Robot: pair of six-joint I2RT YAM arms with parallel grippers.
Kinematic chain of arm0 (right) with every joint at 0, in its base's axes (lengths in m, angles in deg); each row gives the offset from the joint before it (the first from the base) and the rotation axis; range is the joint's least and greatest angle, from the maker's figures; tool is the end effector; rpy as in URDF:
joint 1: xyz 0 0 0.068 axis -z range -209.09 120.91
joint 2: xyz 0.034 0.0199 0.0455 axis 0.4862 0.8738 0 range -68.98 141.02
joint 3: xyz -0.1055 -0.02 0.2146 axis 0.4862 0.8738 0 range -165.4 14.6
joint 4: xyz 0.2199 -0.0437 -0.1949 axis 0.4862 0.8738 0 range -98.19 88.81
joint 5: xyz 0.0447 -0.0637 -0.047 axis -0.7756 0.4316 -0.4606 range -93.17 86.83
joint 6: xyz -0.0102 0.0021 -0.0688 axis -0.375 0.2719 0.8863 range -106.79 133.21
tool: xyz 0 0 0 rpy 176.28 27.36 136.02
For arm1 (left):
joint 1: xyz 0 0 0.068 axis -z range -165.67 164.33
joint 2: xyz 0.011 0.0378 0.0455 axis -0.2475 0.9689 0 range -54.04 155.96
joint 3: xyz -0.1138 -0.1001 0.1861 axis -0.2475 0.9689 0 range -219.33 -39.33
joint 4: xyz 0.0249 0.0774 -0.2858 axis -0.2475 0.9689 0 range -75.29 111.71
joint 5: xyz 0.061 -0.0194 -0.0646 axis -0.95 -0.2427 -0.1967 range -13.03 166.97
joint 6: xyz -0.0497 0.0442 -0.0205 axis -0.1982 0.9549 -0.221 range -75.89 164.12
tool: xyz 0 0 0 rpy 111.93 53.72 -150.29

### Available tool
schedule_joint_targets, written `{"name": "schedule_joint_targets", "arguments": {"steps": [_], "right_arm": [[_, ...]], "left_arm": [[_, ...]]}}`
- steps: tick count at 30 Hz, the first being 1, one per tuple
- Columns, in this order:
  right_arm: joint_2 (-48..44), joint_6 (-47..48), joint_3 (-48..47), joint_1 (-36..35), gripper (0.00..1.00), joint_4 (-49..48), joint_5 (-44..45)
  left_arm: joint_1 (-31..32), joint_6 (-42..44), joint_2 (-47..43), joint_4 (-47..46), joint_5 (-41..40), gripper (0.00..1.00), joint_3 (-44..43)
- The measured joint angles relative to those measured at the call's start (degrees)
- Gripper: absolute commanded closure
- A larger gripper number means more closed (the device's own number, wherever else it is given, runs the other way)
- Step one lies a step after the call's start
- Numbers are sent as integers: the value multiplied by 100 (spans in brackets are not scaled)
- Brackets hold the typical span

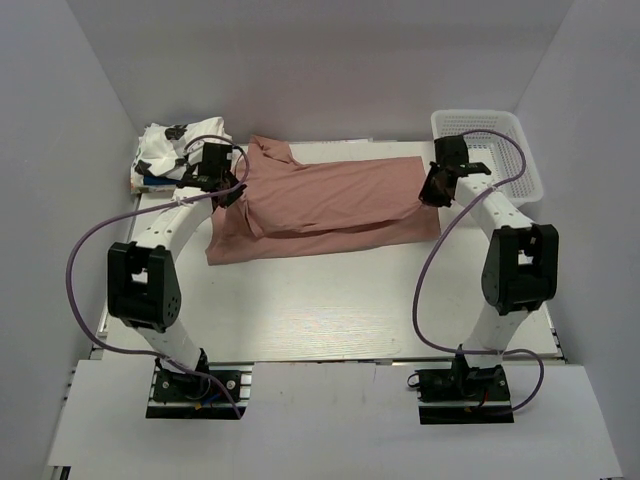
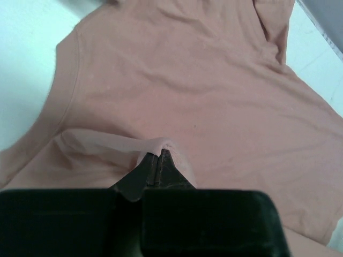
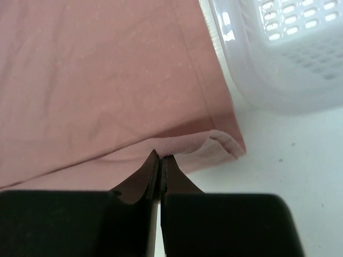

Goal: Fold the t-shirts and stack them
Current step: Fold the flattened tshirt in 1/3 of the way

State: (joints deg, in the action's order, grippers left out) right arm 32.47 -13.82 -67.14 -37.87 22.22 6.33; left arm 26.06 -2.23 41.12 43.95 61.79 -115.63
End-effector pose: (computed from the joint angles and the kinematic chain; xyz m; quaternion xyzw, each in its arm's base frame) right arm 0.4316 0.0571 0.2003 0.1764 0.9205 0.0305 0.3473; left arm 0.4080 -0.0696 0.2121 -0.3205 0.8697 -0.0642 0.3698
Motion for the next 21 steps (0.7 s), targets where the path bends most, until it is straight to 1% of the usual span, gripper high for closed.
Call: {"name": "schedule_joint_targets", "arguments": {"steps": [4, 5, 6, 7, 8, 9, 11, 12, 13, 14, 15, 16, 18, 21], "right_arm": [[496, 109, -341, 20, 100, -2, 52], [629, 151, -446, 17, 100, -4, 76], [754, 190, -542, 17, 91, -7, 94], [881, 219, -662, 17, 87, -11, 114], [992, 247, -782, 17, 79, 7, 136], [1102, 278, -909, 17, 63, 35, 153], [1237, 363, -1134, 17, 60, 81, 181], [1252, 420, -1207, 15, 56, 87, 168], [1255, 476, -1255, 13, 44, 96, 111], [1248, 511, -1298, 11, 37, 107, 35], [1237, 557, -1325, -2, 28, 83, -70], [1222, 605, -1325, -15, 10, 74, -168], [1152, 695, -1259, -61, 10, 44, -326], [866, 798, -850, -229, 10, -155, -557]], "left_arm": [[-131, 170, 514, -188, 114, 100, -350], [-166, 199, 660, -229, 146, 97, -448], [-199, 227, 796, -249, 166, 69, -549], [-219, 282, 938, -249, 188, 54, -658], [-245, 295, 1106, -260, 216, 29, -800], [-275, 350, 1268, -256, 236, 0, -949], [-361, 361, 1681, -208, 306, 0, -1394], [-400, 372, 1873, -173, 345, 0, -1641], [-452, 415, 2094, -122, 431, 0, -1926], [-494, 455, 2267, -118, 525, 0, -2140], [-520, 496, 2352, -131, 621, 0, -2218], [-555, 540, 2365, -111, 737, 0, -2203], [-599, 647, 2249, -201, 918, 0, -1937], [-564, 852, 1722, -328, 1228, 0, -1040]]}}
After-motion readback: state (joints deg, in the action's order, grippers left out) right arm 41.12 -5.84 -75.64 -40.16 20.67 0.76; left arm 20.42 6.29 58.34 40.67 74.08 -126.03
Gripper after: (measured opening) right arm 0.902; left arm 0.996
